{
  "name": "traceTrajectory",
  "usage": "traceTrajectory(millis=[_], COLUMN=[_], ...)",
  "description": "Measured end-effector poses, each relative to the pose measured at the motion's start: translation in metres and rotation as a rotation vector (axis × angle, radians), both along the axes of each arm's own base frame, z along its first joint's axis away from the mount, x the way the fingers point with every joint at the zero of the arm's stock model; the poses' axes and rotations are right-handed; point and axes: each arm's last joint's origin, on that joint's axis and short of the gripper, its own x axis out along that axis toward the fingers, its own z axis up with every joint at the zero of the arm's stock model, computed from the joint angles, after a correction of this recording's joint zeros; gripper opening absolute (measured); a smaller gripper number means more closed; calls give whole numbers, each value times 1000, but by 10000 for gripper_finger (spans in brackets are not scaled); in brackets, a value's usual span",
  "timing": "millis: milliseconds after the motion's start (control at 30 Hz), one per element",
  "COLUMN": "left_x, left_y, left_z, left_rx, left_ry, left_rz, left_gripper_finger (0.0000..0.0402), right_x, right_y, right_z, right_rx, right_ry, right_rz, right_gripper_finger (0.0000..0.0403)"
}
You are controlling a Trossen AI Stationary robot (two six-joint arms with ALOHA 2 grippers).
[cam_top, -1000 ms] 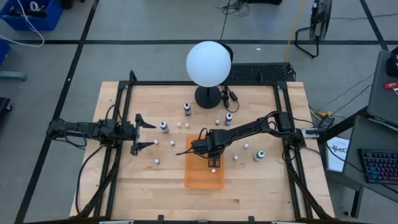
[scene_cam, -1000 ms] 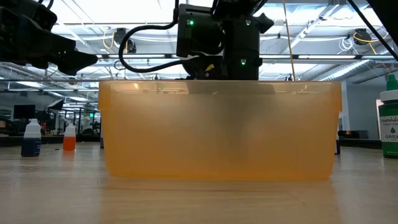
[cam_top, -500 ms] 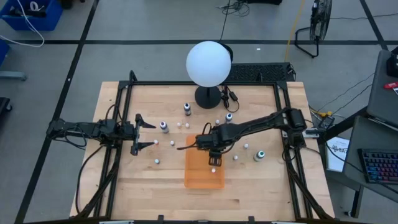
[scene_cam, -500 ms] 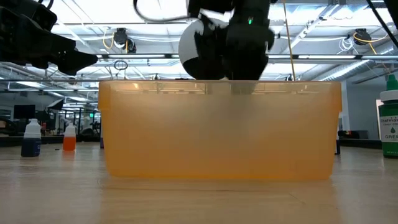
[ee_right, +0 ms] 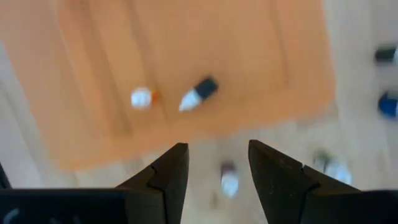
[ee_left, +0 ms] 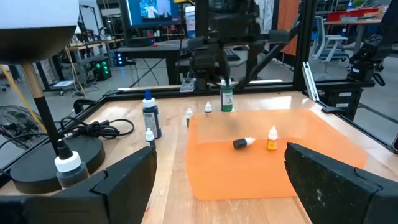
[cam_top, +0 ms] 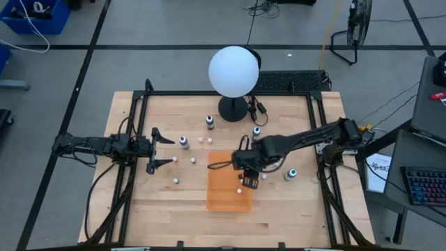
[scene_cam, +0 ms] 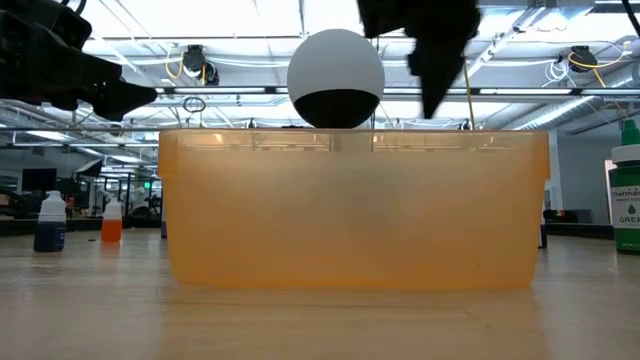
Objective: Pick & Place food coloring
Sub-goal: Put the small purple food coloring bottle into the orange bin
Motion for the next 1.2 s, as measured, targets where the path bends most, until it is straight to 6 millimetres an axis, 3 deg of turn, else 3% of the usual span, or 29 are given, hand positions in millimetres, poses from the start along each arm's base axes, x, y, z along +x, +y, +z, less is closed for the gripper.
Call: traceTrajectory(millis=[100,267,533,767,1200], left_x=[0,0,0,0,0], left_y=[0,0,0,0,0], left_z=[0,0,0,0,0], left_rx=[0,0,0,0,0], left_ry=[2,0,2,2,2], left_rz=[0,0,0,0,0], left_gripper_finger=[351,351,351,351,351], right_x=[-13,-36,-39,-38,-33], right_y=[14,31,24,11,8], right_z=[-4,-32,-70,-76,-76], right_rx=[-15,-57,-53,-55,-45], right_ry=[96,243,212,226,190], right_rz=[-15,-37,5,-7,-10], right_gripper_finger=[157,157,158,161,223])
